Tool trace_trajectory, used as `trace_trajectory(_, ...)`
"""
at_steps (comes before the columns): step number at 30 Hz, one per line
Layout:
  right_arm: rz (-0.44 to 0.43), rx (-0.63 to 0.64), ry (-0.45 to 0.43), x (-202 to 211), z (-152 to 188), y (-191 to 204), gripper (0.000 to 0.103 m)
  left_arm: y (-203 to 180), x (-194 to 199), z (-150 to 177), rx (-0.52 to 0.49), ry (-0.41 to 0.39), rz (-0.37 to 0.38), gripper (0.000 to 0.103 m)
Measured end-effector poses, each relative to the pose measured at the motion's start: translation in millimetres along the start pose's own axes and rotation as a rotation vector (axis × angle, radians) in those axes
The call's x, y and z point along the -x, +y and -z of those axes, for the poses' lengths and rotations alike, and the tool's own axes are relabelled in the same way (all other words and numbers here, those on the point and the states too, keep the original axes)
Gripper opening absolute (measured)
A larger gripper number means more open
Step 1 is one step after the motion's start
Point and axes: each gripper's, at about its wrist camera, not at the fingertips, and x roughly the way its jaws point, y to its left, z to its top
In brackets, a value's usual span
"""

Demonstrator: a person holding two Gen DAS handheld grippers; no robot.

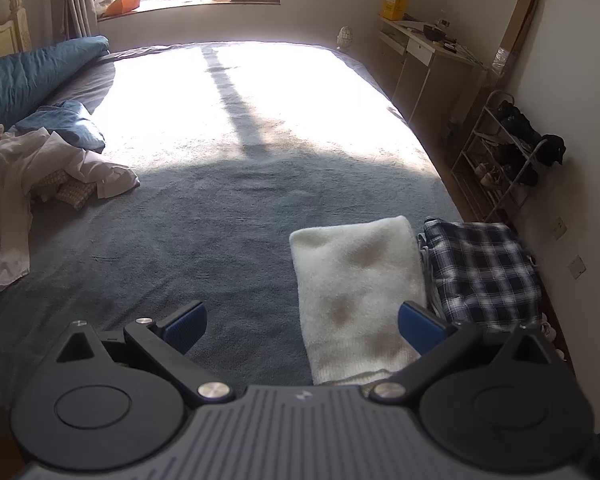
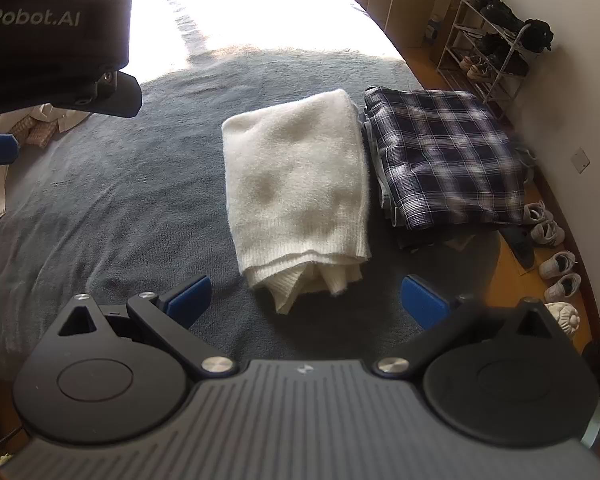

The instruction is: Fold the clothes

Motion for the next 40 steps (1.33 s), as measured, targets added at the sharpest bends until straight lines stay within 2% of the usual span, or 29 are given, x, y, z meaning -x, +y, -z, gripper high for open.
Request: trace_trajectory(40,-0.001,-0.008,0.02,-12,-7,-2,0.102,-7,-13,-4,-0.023,0.034,-0.03,0.102)
